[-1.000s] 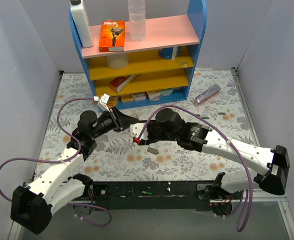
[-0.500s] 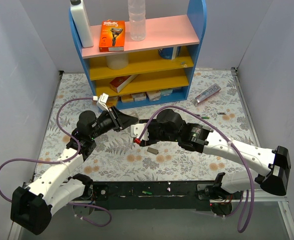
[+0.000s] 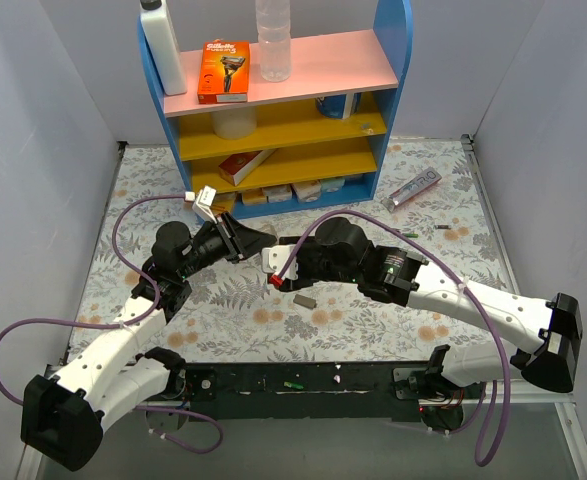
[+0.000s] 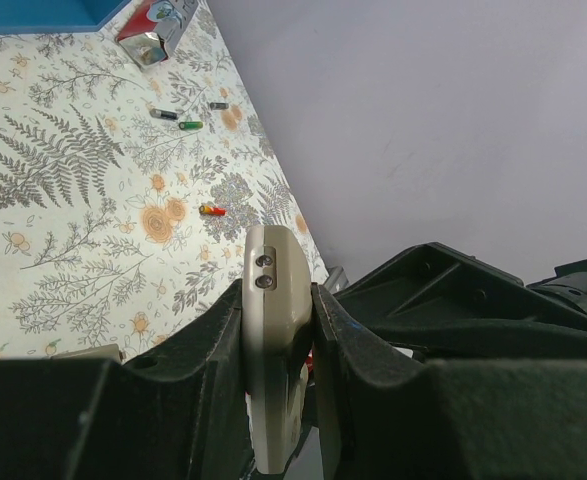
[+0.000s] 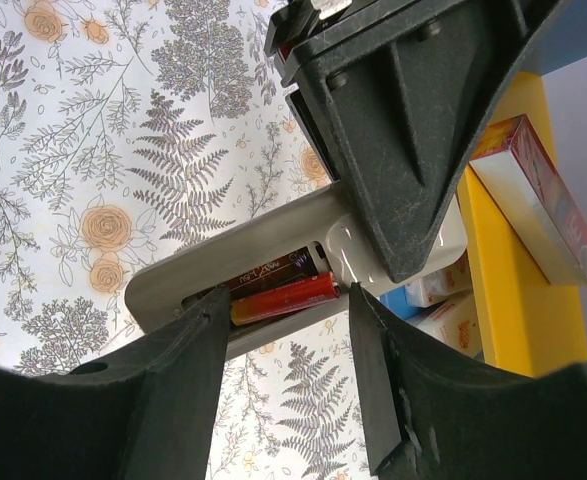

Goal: Load the batteries into the remote control
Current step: Load the battery into the remote control, then pick up the battery from the center of the board.

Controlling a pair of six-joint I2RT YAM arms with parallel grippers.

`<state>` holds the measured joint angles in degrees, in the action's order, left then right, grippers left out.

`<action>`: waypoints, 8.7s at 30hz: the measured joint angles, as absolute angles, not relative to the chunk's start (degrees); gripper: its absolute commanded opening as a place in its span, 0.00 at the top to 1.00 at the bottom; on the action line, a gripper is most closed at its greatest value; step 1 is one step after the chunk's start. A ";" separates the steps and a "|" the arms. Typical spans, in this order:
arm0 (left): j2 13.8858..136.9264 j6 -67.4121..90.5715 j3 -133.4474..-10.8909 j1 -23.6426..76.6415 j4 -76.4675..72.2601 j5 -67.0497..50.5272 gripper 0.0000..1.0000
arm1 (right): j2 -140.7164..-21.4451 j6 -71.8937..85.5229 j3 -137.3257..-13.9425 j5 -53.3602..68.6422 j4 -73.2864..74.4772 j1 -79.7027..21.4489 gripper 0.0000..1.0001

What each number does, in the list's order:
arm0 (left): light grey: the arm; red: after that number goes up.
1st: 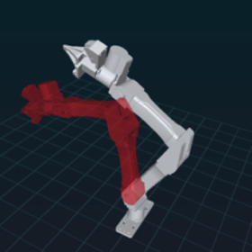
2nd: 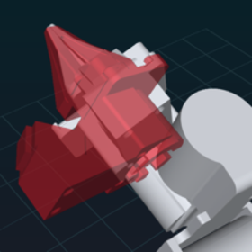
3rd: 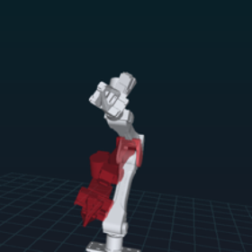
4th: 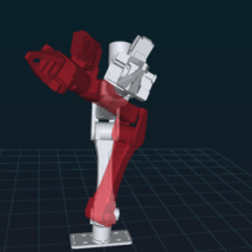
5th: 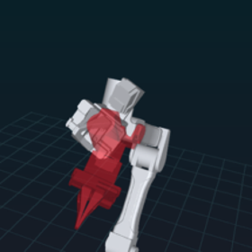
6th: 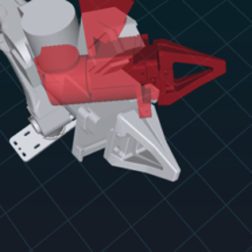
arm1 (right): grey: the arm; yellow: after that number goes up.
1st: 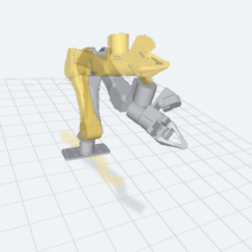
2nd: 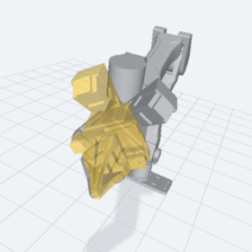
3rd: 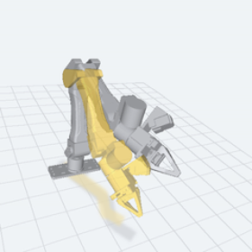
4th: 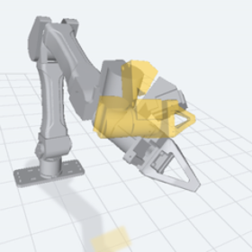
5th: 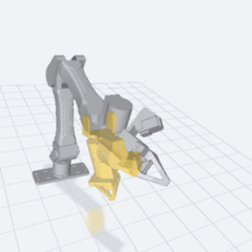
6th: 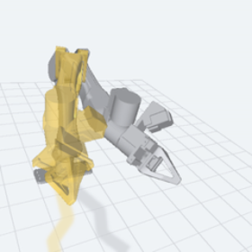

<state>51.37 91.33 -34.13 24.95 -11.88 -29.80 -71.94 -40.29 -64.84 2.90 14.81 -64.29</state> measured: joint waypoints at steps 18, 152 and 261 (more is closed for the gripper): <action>51.27 91.31 -34.13 24.91 -11.94 -30.02 1.00 | -71.92 -40.29 -64.86 3.01 15.05 -64.29 0.40; 45.15 88.36 -32.64 21.87 -8.12 -28.10 1.00 | -70.70 -28.05 -60.29 9.96 10.61 -63.44 0.65; 38.81 102.41 -6.76 21.82 -28.86 -20.95 1.00 | -83.09 3.42 -71.44 6.37 41.39 -37.06 0.99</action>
